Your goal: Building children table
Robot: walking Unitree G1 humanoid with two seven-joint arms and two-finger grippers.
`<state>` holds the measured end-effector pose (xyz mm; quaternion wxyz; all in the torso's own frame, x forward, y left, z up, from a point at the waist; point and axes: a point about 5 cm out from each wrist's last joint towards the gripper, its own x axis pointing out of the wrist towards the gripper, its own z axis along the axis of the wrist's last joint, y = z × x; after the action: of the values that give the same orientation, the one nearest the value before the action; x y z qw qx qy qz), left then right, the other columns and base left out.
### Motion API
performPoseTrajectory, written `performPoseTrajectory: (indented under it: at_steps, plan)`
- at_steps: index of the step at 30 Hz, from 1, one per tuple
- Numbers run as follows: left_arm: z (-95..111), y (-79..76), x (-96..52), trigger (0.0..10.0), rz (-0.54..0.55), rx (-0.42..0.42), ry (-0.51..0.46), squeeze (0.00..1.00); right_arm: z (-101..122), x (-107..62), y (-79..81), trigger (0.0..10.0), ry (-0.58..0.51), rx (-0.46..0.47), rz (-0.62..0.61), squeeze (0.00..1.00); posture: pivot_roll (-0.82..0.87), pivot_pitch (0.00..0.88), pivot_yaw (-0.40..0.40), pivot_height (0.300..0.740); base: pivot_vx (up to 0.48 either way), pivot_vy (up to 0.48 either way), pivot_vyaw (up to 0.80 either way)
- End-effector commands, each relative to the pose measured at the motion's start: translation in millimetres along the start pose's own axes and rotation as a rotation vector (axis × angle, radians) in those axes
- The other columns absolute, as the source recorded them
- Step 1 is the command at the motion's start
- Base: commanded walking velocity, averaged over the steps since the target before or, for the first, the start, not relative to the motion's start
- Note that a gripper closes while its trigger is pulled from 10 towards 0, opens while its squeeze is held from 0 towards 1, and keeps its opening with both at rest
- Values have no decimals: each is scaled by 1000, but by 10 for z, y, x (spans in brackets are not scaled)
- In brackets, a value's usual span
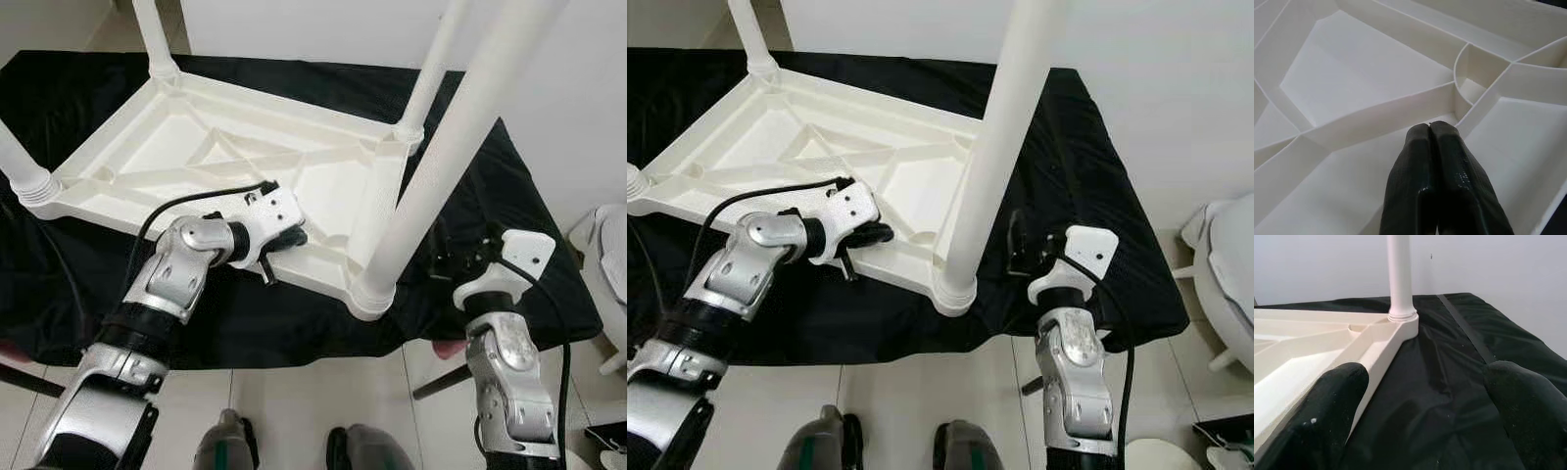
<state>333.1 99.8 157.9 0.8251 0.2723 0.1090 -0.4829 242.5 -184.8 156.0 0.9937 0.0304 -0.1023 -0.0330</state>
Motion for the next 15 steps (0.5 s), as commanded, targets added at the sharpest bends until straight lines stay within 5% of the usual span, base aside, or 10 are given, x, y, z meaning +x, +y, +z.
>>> performPoseTrajectory:
  at_steps: [1, 11, 15]
  plan:
    - [-183, 271, -73, 10000, 514, -58, 80, 0, -4, -20, -7, 10000, -3, -17, -10, 0, -111, 101, -18, 740, 0, 0, 0]
    - [-163, 342, -9, 10000, 566, -66, 76, 0, -18, -14, 18, 10000, -1, -14, -16, 0, -108, 100, -27, 740, 0, 0, 0]
    - [-151, 455, -23, 10000, 592, -9, 82, 0, -3, 10, 33, 10000, -7, -14, 12, 0, -116, 102, -28, 740, 0, 0, 0]
